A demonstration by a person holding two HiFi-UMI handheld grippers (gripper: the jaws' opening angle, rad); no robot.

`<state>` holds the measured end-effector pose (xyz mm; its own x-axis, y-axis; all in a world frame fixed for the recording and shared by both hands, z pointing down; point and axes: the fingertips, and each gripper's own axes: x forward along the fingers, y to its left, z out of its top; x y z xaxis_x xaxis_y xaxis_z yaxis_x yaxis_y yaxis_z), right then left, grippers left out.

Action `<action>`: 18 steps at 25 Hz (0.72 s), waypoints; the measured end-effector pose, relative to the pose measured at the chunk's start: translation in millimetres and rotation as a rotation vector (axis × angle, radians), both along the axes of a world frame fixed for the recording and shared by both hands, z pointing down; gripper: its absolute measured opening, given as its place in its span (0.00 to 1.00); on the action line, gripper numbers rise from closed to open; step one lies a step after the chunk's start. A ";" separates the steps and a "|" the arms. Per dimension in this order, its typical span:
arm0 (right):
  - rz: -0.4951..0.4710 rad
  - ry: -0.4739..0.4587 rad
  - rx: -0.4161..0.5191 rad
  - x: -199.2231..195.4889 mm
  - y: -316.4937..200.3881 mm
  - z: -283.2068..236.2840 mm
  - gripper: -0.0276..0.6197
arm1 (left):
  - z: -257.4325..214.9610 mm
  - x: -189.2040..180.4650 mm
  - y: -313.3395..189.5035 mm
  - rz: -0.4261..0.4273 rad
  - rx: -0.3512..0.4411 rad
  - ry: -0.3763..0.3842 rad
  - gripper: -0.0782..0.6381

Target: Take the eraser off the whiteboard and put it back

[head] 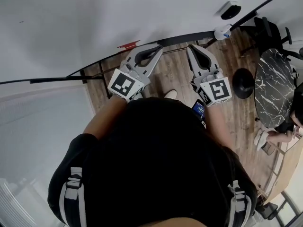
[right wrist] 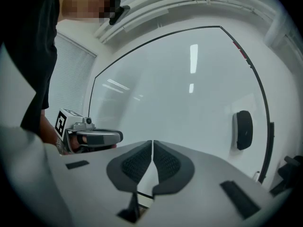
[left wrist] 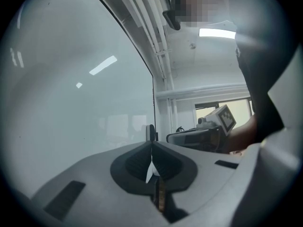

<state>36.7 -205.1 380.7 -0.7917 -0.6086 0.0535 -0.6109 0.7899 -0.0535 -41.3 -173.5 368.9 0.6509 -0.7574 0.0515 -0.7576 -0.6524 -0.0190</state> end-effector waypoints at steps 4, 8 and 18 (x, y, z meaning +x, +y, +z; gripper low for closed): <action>0.013 -0.014 -0.009 -23.0 8.2 -5.5 0.05 | -4.5 -25.2 8.2 0.013 -0.003 -0.001 0.12; 0.019 -0.003 -0.015 -47.4 19.6 -4.2 0.05 | -4.6 -51.8 15.0 0.017 -0.025 0.020 0.12; 0.079 0.025 -0.005 -69.7 30.6 -9.2 0.05 | -4.0 -78.8 21.2 0.065 -0.019 0.031 0.12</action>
<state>-33.0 -174.4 371.4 -0.7395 -0.6690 0.0752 -0.6726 0.7388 -0.0413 -120.1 -152.3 364.9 0.7002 -0.7126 0.0451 -0.7137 -0.7002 0.0167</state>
